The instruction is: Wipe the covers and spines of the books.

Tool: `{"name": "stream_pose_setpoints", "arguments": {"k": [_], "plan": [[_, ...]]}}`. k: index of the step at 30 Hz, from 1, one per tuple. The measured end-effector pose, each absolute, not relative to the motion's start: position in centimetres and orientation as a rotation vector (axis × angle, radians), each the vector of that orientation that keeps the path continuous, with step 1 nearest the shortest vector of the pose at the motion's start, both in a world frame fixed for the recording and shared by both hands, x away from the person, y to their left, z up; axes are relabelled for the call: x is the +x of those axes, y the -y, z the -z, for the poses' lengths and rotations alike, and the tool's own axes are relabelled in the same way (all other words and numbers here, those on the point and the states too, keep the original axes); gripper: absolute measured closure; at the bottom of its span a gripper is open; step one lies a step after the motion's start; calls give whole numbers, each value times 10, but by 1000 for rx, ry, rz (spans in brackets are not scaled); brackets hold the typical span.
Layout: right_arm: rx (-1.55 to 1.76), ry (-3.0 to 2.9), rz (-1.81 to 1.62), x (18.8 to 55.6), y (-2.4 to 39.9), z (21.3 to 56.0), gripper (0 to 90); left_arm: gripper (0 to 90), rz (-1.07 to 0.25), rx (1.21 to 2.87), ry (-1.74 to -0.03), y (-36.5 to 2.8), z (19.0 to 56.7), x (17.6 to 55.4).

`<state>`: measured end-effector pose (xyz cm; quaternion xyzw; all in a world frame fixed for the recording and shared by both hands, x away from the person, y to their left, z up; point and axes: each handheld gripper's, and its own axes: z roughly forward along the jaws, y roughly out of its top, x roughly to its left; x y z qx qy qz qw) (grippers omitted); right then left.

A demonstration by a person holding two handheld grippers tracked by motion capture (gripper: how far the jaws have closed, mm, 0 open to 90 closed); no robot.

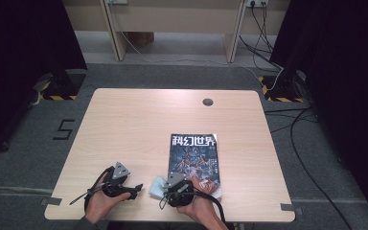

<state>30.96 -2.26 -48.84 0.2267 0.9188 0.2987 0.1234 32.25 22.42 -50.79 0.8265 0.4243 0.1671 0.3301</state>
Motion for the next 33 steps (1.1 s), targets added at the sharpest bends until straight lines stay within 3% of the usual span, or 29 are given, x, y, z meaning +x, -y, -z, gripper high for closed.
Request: {"name": "stream_pose_setpoints", "arguments": {"k": [13, 21, 25, 33], "plan": [[881, -2600, -839, 341, 74, 487, 595, 188, -427, 2164, -1104, -223, 509, 322], [731, -2679, -855, 315, 43, 487, 608, 188, -428, 2168, -1099, -223, 509, 322], [753, -2693, -892, 317, 47, 489, 594, 188, -427, 2164, -1097, -224, 508, 321], [948, -2613, -874, 326, 100, 488, 587, 188, -423, 2160, -1087, -221, 508, 321]]}}
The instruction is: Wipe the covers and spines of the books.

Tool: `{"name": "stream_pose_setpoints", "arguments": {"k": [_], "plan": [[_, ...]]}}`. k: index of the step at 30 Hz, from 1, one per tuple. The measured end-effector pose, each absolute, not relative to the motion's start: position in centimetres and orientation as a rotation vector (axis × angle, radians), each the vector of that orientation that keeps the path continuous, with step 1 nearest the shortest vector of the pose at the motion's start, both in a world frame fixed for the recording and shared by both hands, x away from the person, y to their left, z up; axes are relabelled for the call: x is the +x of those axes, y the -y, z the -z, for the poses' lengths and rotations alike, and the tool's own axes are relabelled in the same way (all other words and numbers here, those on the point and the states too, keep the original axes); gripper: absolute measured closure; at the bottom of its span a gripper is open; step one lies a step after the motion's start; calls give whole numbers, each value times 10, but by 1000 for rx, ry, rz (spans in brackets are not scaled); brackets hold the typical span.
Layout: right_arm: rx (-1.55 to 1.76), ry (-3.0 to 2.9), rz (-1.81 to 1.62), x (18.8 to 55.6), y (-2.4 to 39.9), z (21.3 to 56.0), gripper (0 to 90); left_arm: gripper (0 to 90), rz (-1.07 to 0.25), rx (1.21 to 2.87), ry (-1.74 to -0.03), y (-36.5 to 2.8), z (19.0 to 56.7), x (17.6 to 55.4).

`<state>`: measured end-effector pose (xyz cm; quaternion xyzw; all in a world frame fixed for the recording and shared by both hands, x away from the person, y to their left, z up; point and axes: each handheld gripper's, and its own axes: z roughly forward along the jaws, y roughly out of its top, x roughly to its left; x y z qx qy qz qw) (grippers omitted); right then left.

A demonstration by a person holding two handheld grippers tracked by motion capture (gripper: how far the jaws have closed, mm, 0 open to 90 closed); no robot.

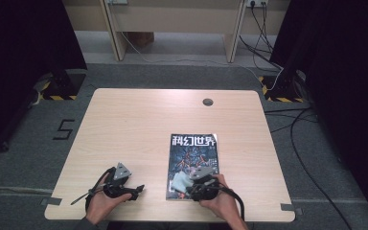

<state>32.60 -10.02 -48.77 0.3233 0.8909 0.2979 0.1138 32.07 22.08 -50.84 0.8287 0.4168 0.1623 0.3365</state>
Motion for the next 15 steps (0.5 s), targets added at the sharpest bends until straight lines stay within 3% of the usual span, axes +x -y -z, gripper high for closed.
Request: {"name": "stream_pose_setpoints", "arguments": {"k": [4, 7, 15], "plan": [[1081, -2523, -835, 335, 140, 486, 583, 189, -428, 2153, -1076, -218, 508, 320], [1134, -2484, -821, 338, 153, 486, 583, 191, -349, 2097, -1073, -211, 506, 317], [998, -2546, -822, 323, 124, 487, 604, 187, -323, 2125, -920, -153, 507, 309]]}}
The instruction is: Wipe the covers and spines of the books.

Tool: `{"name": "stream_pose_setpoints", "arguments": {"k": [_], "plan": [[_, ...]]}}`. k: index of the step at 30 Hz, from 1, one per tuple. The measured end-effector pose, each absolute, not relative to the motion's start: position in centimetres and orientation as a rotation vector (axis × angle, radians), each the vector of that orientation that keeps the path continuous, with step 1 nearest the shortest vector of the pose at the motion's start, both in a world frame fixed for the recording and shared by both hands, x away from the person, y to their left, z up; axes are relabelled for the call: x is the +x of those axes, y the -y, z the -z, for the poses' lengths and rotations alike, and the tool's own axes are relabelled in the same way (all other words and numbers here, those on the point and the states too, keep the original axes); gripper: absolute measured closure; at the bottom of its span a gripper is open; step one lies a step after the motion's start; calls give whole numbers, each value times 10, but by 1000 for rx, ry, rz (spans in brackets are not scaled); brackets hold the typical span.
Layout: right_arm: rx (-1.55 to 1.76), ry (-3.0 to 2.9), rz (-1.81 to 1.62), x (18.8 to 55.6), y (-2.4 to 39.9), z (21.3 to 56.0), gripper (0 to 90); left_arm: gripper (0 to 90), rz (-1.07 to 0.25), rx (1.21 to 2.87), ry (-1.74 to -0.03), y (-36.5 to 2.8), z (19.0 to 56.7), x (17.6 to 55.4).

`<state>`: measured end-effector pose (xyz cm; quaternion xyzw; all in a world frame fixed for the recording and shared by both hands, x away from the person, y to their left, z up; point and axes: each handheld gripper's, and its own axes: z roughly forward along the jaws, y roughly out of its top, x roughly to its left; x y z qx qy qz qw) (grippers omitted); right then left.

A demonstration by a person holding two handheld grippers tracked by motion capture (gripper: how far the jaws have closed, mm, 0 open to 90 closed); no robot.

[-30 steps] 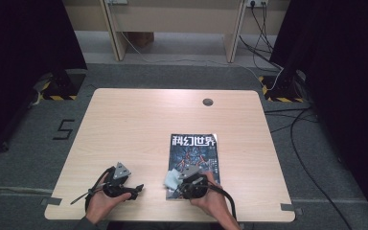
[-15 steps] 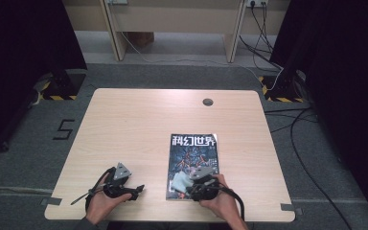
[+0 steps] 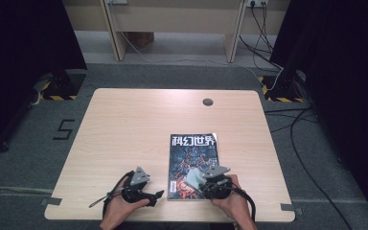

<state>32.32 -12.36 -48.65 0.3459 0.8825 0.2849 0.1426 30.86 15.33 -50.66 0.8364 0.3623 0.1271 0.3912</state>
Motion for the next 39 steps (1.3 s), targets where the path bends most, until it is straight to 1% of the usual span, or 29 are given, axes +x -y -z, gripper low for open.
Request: {"name": "stream_pose_setpoints", "arguments": {"k": [4, 6, 8, 12, 18, 19, 22, 25, 27, 30, 34, 36, 39], "plan": [[957, -2586, -852, 317, 112, 487, 603, 188, -338, 2168, -882, -135, 511, 310], [954, -2584, -854, 318, 113, 487, 595, 151, -327, 2163, -902, -136, 512, 312], [978, -2592, -887, 320, 117, 489, 587, 156, -318, 2150, -916, -137, 513, 312], [1021, -2562, -871, 326, 130, 488, 586, 150, -341, 2151, -909, -136, 513, 310], [1127, -2442, -805, 336, 163, 487, 590, 146, -349, 2135, -920, -136, 515, 309], [1128, -2435, -803, 334, 162, 487, 603, 146, -351, 2136, -919, -136, 515, 308], [1073, -2448, -774, 325, 152, 486, 607, 138, -352, 2144, -915, -136, 514, 309], [1012, -2513, -841, 311, 137, 488, 608, 140, -353, 2138, -921, -137, 515, 309], [980, -2535, -858, 303, 136, 489, 607, 140, -353, 2141, -916, -137, 514, 309], [1030, -2529, -905, 300, 150, 491, 602, 142, -355, 2131, -919, -136, 515, 308], [1104, -2470, -880, 303, 174, 490, 597, 141, -333, 2135, -924, -137, 515, 310], [1133, -2437, -860, 305, 182, 490, 593, 141, -345, 2138, -919, -137, 515, 309], [1141, -2422, -836, 304, 184, 489, 608, 141, -342, 2137, -921, -137, 515, 310]]}}
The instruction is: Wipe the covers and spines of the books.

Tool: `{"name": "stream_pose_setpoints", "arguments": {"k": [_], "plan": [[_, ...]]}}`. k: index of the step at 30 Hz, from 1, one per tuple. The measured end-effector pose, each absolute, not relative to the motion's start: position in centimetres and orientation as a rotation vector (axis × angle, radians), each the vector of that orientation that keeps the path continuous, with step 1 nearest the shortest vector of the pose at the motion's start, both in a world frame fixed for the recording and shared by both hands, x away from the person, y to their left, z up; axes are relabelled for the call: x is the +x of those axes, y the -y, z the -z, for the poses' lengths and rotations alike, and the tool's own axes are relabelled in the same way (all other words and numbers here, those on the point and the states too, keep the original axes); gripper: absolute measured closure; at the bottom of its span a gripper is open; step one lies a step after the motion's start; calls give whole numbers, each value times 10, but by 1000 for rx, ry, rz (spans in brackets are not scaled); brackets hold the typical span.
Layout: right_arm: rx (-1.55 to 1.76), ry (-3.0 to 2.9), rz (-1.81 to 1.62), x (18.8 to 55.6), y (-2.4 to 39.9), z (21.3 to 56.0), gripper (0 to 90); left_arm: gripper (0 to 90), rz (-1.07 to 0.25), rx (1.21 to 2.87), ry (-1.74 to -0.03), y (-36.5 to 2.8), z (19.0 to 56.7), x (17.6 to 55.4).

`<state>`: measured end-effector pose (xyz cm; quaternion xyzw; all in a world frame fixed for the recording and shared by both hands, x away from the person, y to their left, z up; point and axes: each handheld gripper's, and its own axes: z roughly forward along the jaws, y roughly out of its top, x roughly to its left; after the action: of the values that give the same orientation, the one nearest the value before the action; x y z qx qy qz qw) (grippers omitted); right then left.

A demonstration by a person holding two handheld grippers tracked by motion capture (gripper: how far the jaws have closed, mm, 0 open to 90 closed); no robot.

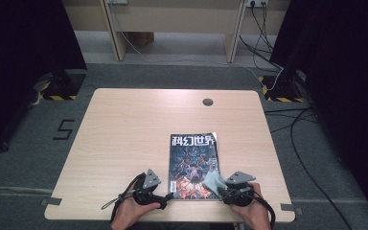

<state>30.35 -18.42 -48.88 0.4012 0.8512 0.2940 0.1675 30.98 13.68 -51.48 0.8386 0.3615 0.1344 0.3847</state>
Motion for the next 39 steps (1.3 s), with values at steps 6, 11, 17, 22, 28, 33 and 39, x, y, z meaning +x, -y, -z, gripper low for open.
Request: {"name": "stream_pose_setpoints", "arguments": {"k": [6, 11, 17, 22, 28, 33, 39], "plan": [[1039, -2451, -780, 298, 170, 487, 626, 137, -325, 2133, -931, -137, 515, 311], [1030, -2470, -807, 300, 170, 488, 607, 136, -323, 2140, -923, -137, 515, 312], [1077, -2444, -790, 319, 175, 487, 598, 136, -326, 2139, -921, -137, 515, 312], [1076, -2427, -732, 340, 170, 485, 605, 136, -316, 2135, -922, -137, 515, 312], [1099, -2417, -691, 376, 165, 483, 607, 136, -314, 2125, -928, -138, 516, 312], [1141, -2385, -649, 408, 161, 482, 607, 136, -303, 2127, -929, -139, 516, 313], [1153, -2334, -593, 442, 152, 483, 615, 136, -312, 2126, -925, -138, 516, 312]]}}
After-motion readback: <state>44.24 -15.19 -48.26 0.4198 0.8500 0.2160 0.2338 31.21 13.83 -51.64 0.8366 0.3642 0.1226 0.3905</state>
